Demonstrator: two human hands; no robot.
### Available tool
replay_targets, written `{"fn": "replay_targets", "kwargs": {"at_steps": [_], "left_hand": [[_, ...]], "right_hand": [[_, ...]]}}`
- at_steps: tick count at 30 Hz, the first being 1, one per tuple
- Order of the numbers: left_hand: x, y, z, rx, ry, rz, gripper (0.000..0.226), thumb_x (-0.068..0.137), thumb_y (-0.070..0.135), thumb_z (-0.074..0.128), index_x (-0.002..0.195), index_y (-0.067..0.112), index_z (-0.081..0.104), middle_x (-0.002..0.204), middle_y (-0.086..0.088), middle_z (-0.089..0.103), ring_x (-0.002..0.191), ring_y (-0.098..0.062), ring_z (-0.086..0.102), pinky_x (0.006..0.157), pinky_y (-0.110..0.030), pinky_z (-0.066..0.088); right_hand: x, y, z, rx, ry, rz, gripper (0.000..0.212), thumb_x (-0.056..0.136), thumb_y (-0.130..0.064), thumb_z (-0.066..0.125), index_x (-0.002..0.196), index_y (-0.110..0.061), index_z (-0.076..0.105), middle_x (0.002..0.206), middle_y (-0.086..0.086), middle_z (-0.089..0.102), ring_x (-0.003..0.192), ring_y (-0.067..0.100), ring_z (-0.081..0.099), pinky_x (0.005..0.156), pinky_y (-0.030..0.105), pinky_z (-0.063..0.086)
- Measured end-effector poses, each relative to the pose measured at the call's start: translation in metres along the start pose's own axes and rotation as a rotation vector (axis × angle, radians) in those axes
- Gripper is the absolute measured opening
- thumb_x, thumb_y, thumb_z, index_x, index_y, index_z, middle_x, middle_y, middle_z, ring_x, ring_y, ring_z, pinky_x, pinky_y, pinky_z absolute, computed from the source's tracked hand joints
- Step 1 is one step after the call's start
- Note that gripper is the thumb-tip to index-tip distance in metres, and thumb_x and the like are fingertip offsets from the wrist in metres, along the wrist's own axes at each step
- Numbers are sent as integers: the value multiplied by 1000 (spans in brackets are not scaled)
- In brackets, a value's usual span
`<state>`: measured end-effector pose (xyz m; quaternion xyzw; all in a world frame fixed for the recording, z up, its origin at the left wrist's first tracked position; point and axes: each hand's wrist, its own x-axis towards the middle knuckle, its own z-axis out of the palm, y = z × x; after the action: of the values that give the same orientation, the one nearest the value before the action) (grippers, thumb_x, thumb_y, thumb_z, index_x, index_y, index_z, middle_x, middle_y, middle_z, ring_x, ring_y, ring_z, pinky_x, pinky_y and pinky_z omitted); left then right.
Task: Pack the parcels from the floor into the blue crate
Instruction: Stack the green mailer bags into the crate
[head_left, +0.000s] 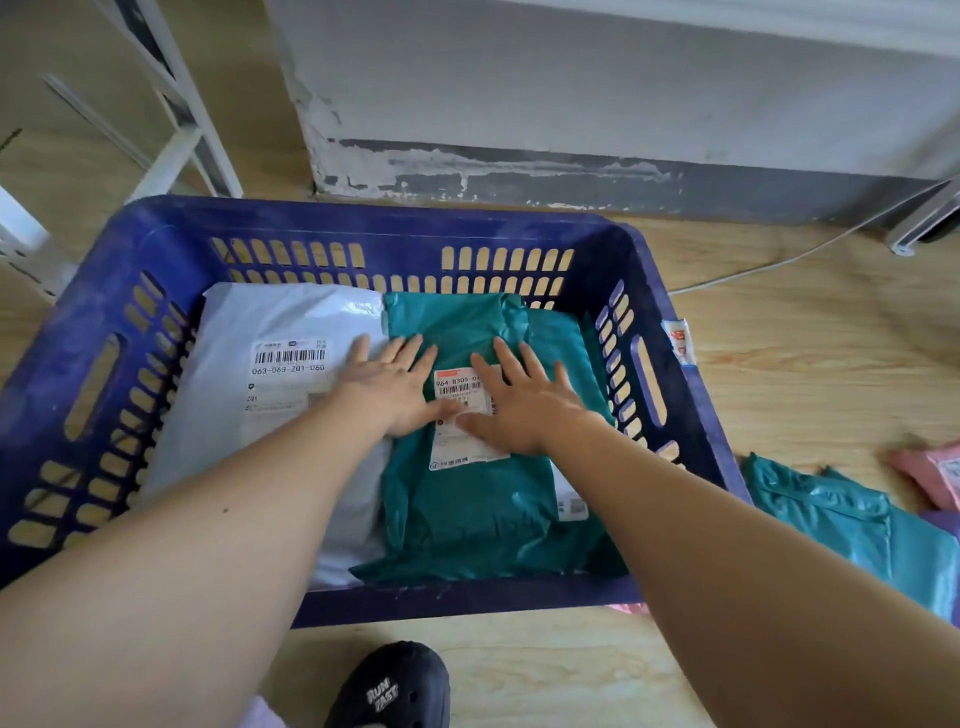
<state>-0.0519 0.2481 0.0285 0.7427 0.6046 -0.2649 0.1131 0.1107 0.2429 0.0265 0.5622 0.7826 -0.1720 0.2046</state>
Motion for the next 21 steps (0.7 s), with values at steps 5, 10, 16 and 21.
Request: {"fn": "replay_targets", "kwargs": {"at_steps": [5,10,16,21], "left_hand": [[-17,-1,-8,-24,-39,100,111,72,87,28,150,22,-16,158,-2,-21,147,-17,-15,117,-53,-8],[-44,16,-7,-58,-156,231,137,57,84,58,146,20,-25,153,-3,-30,145,-20,-21,115,-52,-12],[-60,45,5,178,-181,186,134,68,66,67,145,8,-25,154,-14,-27,145,-26,-20,114,-57,-12],[-69,55,-30,146,-222,88,124,74,52,72,148,6,-16,158,-10,-17,147,-24,-13,117,-54,-3]], "right_hand": [[-25,1,-4,-12,-114,-51,108,71,-83,43,147,-36,-20,155,0,-28,145,26,-20,114,57,-4],[-55,-1,1,-109,-224,-103,127,65,-70,67,143,-38,-28,153,7,-33,143,31,-23,114,62,-3],[-68,-13,15,-134,-206,-15,121,75,-55,69,143,-34,-29,153,12,-31,143,36,-21,112,62,-2],[-91,-4,3,126,-48,-49,104,80,-46,67,150,-30,-8,159,8,-7,147,30,-3,118,53,15]]}}
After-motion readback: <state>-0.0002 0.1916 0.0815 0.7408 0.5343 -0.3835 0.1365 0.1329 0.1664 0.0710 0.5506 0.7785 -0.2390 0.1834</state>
